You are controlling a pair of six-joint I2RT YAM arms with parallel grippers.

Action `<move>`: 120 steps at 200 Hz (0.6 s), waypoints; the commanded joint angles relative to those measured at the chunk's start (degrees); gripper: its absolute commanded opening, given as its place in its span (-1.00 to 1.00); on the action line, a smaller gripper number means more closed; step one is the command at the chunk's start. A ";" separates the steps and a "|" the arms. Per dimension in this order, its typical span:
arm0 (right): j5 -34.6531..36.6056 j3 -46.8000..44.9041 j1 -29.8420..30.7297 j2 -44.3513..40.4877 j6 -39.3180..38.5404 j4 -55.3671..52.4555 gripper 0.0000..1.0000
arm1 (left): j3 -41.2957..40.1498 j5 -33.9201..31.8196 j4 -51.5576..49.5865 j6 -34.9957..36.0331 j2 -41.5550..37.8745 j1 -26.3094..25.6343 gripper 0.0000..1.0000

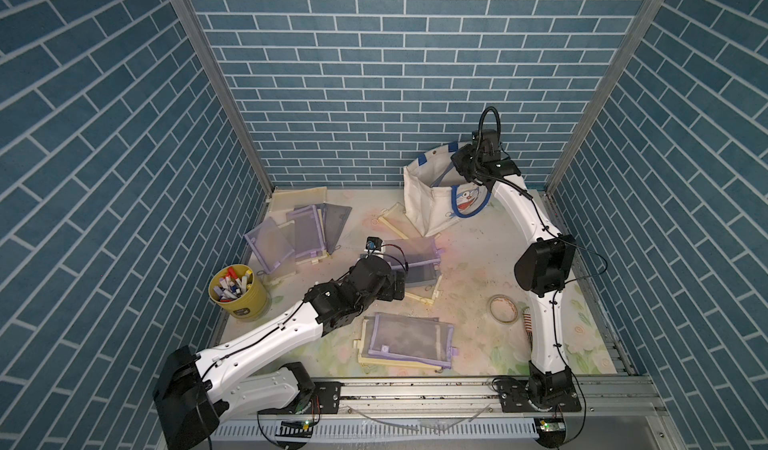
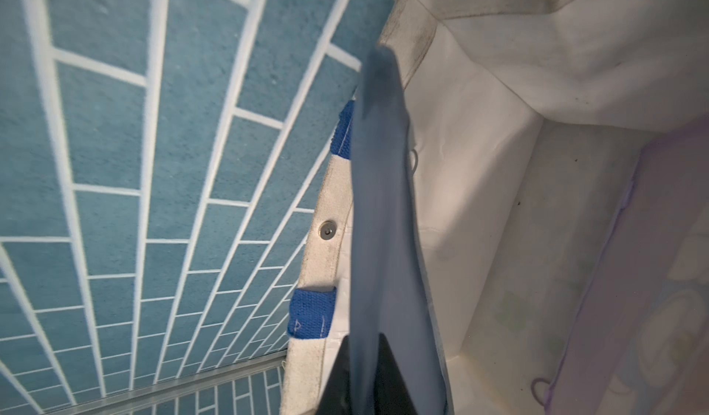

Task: Put the pencil pouch into the canvas bag
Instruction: Place the pencil pouch in the canvas bag.

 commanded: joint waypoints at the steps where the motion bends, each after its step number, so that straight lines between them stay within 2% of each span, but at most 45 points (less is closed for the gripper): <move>1: 1.08 0.51 0.25 -3.41 -2.01 -4.01 -0.51 | 1.86 0.23 -0.55 0.84 -0.08 0.49 0.99; 28: 0.89 2.01 0.24 -4.17 -3.49 -6.45 0.08 | 2.05 -0.05 -0.94 0.47 -0.50 0.58 0.99; 52: 0.82 2.68 0.19 -6.47 -6.54 -8.10 0.43 | 2.57 -0.11 -3.08 -0.50 -0.97 0.58 0.99; 87: -1.37 5.46 0.45 -9.54 -16.53 -13.93 0.51 | 1.91 2.07 -8.57 -4.86 -2.05 0.58 0.99; 120: -5.71 5.95 3.67 -13.77 -30.09 -25.31 0.49 | -0.42 12.13 -12.02 -8.79 -1.24 0.49 0.98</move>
